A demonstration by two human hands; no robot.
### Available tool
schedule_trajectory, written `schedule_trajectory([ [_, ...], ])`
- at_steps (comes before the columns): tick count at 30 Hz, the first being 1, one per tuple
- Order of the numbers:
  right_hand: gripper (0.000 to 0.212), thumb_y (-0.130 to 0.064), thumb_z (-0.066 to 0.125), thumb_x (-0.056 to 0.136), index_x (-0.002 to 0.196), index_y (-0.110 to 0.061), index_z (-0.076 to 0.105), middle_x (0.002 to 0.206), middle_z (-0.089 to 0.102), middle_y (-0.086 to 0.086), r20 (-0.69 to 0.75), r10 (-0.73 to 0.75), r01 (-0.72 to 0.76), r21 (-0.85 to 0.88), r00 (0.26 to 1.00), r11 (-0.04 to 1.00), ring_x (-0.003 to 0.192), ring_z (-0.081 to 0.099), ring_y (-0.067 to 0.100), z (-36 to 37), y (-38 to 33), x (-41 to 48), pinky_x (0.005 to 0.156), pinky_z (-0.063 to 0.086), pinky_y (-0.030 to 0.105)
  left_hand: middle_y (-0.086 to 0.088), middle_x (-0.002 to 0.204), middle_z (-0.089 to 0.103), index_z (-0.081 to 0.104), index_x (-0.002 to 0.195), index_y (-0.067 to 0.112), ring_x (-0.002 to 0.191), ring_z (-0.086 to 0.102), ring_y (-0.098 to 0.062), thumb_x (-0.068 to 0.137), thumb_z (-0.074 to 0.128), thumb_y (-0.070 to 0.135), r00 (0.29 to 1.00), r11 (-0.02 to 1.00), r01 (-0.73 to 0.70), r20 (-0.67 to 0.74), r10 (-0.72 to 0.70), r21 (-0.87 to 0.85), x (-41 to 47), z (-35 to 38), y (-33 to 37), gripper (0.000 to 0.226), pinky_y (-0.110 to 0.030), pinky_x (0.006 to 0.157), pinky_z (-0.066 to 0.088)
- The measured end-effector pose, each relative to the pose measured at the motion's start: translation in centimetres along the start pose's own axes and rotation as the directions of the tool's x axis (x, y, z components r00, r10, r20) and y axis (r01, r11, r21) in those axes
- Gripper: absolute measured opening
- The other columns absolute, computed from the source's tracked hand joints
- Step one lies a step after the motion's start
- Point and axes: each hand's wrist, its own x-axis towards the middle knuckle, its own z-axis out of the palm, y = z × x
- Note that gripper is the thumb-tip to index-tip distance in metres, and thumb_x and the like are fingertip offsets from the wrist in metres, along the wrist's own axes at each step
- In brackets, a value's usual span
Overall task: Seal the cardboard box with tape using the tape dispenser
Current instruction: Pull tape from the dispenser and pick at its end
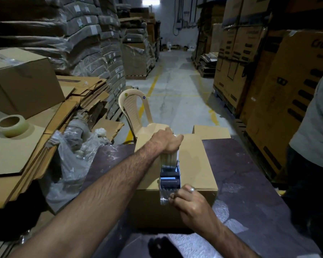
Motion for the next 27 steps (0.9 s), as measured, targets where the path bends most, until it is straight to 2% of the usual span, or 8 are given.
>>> schedule_trajectory([
  [4, 0.01, 0.004, 0.066, 0.083, 0.08, -0.006, 0.066, 0.08, 0.064, 0.005, 0.015, 0.003, -0.002, -0.071, 1.0, 0.997, 0.065, 0.051, 0.022, 0.1, 0.2, -0.5, 0.058, 0.047, 0.034, -0.008, 0.102, 0.06, 0.032, 0.125, 0.008, 0.087, 0.06, -0.026, 0.074, 0.049, 0.08, 0.97, 0.964, -0.048, -0.244, -0.019, -0.263, -3.3, 0.5, -0.4, 0.089, -0.035, 0.069, 0.051],
  [7, 0.012, 0.003, 0.064, 0.085, 0.078, -0.007, 0.062, 0.08, 0.064, 0.006, 0.002, -0.017, 0.017, -0.096, 1.0, 0.995, 0.066, 0.048, 0.021, 0.3, 0.1, -0.6, 0.058, 0.046, 0.034, -0.006, 0.099, 0.06, 0.033, 0.119, 0.019, 0.089, 0.06, -0.025, 0.062, 0.061, 0.08, 0.959, 0.975, -0.141, -0.266, 0.093, -0.169, -5.5, 2.2, -1.1, 0.089, -0.039, 0.072, 0.054],
  [10, 0.019, -0.002, 0.054, 0.092, 0.078, -0.005, 0.066, 0.079, 0.064, 0.006, -0.009, -0.041, 0.04, -0.119, 0.999, 0.992, 0.066, 0.048, 0.02, 0.1, -0.2, -0.3, 0.06, 0.044, 0.03, -0.008, 0.112, 0.056, 0.035, 0.131, 0.021, 0.102, 0.056, -0.027, 0.077, 0.056, 0.07, 0.926, 0.987, -0.152, -0.354, 0.127, -0.043, -5.7, 3.5, -1.5, 0.075, -0.041, 0.082, 0.051],
  [13, 0.022, -0.002, 0.051, 0.093, 0.078, -0.004, 0.068, 0.078, 0.062, 0.005, -0.014, -0.019, 0.017, -0.111, 1.0, 0.994, 0.067, 0.046, 0.019, -0.1, -0.5, -0.1, 0.062, 0.043, 0.028, -0.011, 0.106, 0.06, 0.043, 0.127, 0.02, 0.094, 0.059, -0.03, 0.089, 0.042, 0.059, 0.89, 0.986, -0.166, -0.433, 0.143, -0.015, -4.8, 3.4, -1.8, 0.054, -0.037, 0.075, 0.048],
  [17, 0.02, -0.006, 0.054, 0.093, 0.075, -0.008, 0.064, 0.077, 0.061, 0.002, 0.021, 0.01, -0.008, -0.077, 1.0, 0.997, 0.07, 0.047, 0.016, 0.1, -1.1, -0.6, 0.059, 0.046, 0.029, -0.015, 0.105, 0.065, 0.052, 0.126, 0.016, 0.094, 0.06, -0.032, 0.092, 0.037, 0.055, 0.938, 0.987, -0.154, -0.31, 0.157, 0.036, -2.6, 2.5, -1.7, 0.054, -0.035, 0.071, 0.043],
  [23, 0.032, -0.01, 0.039, 0.099, 0.075, -0.012, 0.061, 0.08, 0.057, 0.0, 0.078, -0.035, 0.039, -0.057, 0.996, 0.998, 0.071, 0.044, 0.015, -0.2, -1.3, -1.6, 0.06, 0.043, 0.027, -0.013, 0.111, 0.065, 0.063, 0.113, 0.012, 0.095, 0.058, -0.029, 0.09, 0.031, 0.053, 0.992, 0.992, -0.106, -0.068, 0.11, 0.07, -0.1, 0.8, -1.3, 0.057, -0.034, 0.073, 0.043],
  [25, 0.023, -0.01, 0.04, 0.098, 0.08, -0.016, 0.053, 0.084, 0.05, -0.004, 0.084, -0.063, 0.068, -0.054, 0.994, 0.996, 0.071, 0.041, 0.014, -0.3, -1.4, -2.3, 0.059, 0.043, 0.026, -0.012, 0.106, 0.066, 0.067, 0.102, 0.013, 0.087, 0.058, -0.027, 0.086, 0.03, 0.056, 0.996, 0.994, -0.083, 0.03, 0.081, 0.067, 0.6, 0.4, -1.3, 0.059, -0.033, 0.07, 0.043],
  [27, 0.015, -0.01, 0.048, 0.095, 0.082, -0.017, 0.049, 0.085, 0.045, -0.005, 0.07, -0.068, 0.072, -0.065, 0.995, 0.995, 0.071, 0.039, 0.013, -0.3, -1.3, -2.4, 0.058, 0.042, 0.025, -0.011, 0.11, 0.066, 0.069, 0.104, 0.015, 0.088, 0.058, -0.026, 0.082, 0.029, 0.06, 0.994, 0.995, -0.062, 0.094, 0.055, 0.075, 1.1, -0.1, -1.1, 0.065, -0.034, 0.073, 0.046],
])
